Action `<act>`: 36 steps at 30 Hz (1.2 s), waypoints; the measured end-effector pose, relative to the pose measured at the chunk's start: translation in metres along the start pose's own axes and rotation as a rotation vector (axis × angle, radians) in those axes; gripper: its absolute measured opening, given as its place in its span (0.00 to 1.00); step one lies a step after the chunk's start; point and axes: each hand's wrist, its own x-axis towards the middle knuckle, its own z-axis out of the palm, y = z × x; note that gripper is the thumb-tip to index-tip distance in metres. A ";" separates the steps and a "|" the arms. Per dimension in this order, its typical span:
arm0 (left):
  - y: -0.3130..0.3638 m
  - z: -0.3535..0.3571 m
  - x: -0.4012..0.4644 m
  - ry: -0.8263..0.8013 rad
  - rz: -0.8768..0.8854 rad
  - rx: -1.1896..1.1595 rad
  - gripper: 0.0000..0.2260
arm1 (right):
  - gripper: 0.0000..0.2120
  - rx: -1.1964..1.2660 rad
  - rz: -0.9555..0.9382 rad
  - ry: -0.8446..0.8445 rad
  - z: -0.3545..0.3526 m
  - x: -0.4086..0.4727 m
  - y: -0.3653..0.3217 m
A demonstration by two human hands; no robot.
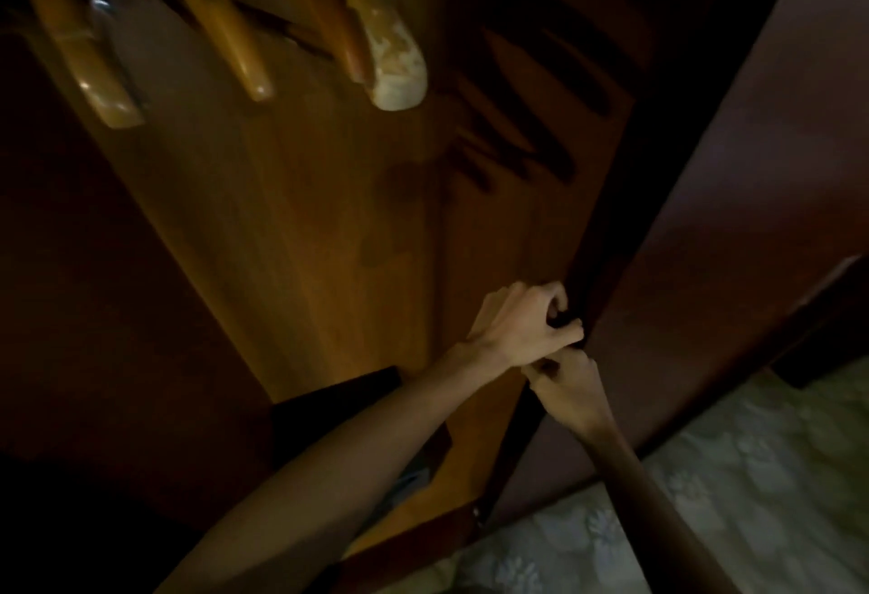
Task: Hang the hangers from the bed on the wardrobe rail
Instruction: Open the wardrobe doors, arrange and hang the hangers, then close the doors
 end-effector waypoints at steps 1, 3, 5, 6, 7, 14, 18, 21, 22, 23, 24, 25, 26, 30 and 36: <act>0.001 0.003 0.003 0.019 -0.007 0.004 0.13 | 0.05 -0.007 -0.014 0.019 -0.003 -0.001 0.003; 0.000 0.005 0.005 0.039 -0.026 0.013 0.13 | 0.10 0.002 -0.044 0.040 -0.004 -0.004 0.006; -0.003 0.007 0.007 0.063 -0.031 0.038 0.15 | 0.12 0.025 -0.040 0.066 -0.001 -0.005 0.007; -0.004 0.008 0.008 0.078 -0.027 0.056 0.16 | 0.11 0.024 -0.032 0.078 0.000 -0.006 0.006; -0.005 0.010 0.009 0.091 -0.020 0.073 0.18 | 0.11 0.023 -0.026 0.089 0.002 -0.005 0.006; -0.005 0.014 0.007 0.107 0.052 0.076 0.18 | 0.13 0.046 0.009 0.064 0.006 -0.002 0.002; -0.001 0.014 0.007 0.085 0.049 0.104 0.16 | 0.14 0.037 0.038 0.036 0.007 0.000 0.001; -0.001 0.013 0.008 0.094 0.035 0.100 0.17 | 0.15 0.036 0.036 0.043 0.005 0.000 0.001; -0.001 0.013 0.007 0.102 0.034 0.097 0.17 | 0.15 0.028 0.036 0.043 0.004 0.000 0.002; -0.001 0.013 0.007 0.107 0.035 0.098 0.17 | 0.15 0.019 0.036 0.041 0.003 0.000 0.003; -0.002 0.013 0.007 0.111 0.038 0.103 0.17 | 0.16 0.012 0.036 0.038 0.003 0.000 0.004; -0.003 0.014 0.007 0.114 0.041 0.111 0.18 | 0.16 0.011 0.035 0.036 0.003 0.000 0.006; -0.003 0.014 0.006 0.118 0.041 0.119 0.18 | 0.16 0.016 0.030 0.035 0.003 0.000 0.006; -0.006 0.013 0.002 0.154 0.032 0.112 0.18 | 0.15 0.014 0.016 0.034 0.002 -0.001 0.007; -0.018 0.005 -0.009 0.137 0.004 0.084 0.18 | 0.11 -0.163 0.067 0.036 0.000 -0.001 0.013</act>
